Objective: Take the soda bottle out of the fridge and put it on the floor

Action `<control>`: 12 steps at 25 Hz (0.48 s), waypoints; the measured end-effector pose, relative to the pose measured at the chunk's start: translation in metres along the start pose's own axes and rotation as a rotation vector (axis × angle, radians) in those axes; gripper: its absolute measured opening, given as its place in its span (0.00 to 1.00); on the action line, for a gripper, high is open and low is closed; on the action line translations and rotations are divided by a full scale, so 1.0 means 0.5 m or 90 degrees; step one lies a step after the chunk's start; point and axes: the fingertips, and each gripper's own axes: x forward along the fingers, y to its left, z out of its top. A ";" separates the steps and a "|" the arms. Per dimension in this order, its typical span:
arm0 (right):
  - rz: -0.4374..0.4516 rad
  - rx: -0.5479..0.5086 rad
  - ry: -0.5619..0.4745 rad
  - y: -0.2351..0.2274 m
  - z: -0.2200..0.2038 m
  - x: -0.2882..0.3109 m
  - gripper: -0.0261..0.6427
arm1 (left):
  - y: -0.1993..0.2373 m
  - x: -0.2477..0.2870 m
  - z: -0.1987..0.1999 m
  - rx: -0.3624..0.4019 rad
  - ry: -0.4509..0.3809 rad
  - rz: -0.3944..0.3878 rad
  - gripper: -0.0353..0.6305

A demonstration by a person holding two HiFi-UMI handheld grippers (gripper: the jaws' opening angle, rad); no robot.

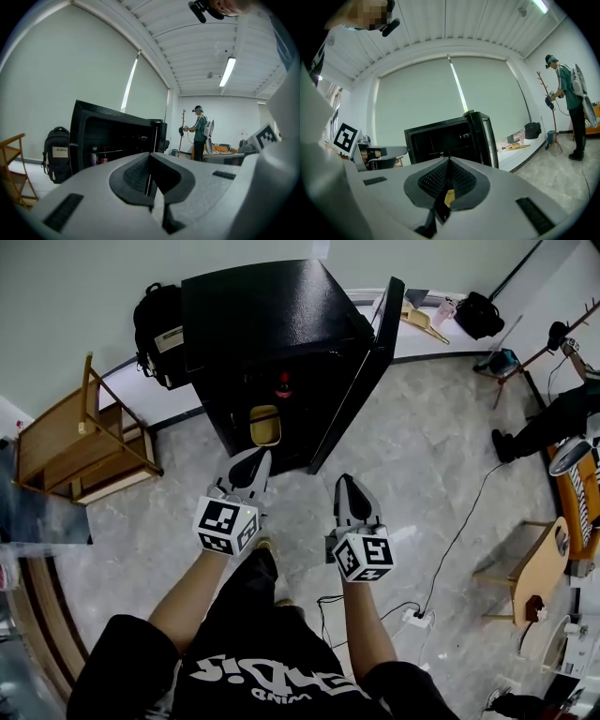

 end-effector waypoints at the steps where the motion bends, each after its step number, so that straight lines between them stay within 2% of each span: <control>1: 0.003 -0.001 -0.004 -0.001 -0.007 0.002 0.07 | 0.002 0.001 -0.008 -0.004 -0.002 0.001 0.06; 12: 0.025 0.004 -0.026 -0.037 -0.157 0.052 0.07 | 0.030 0.074 -0.122 0.026 -0.037 0.001 0.06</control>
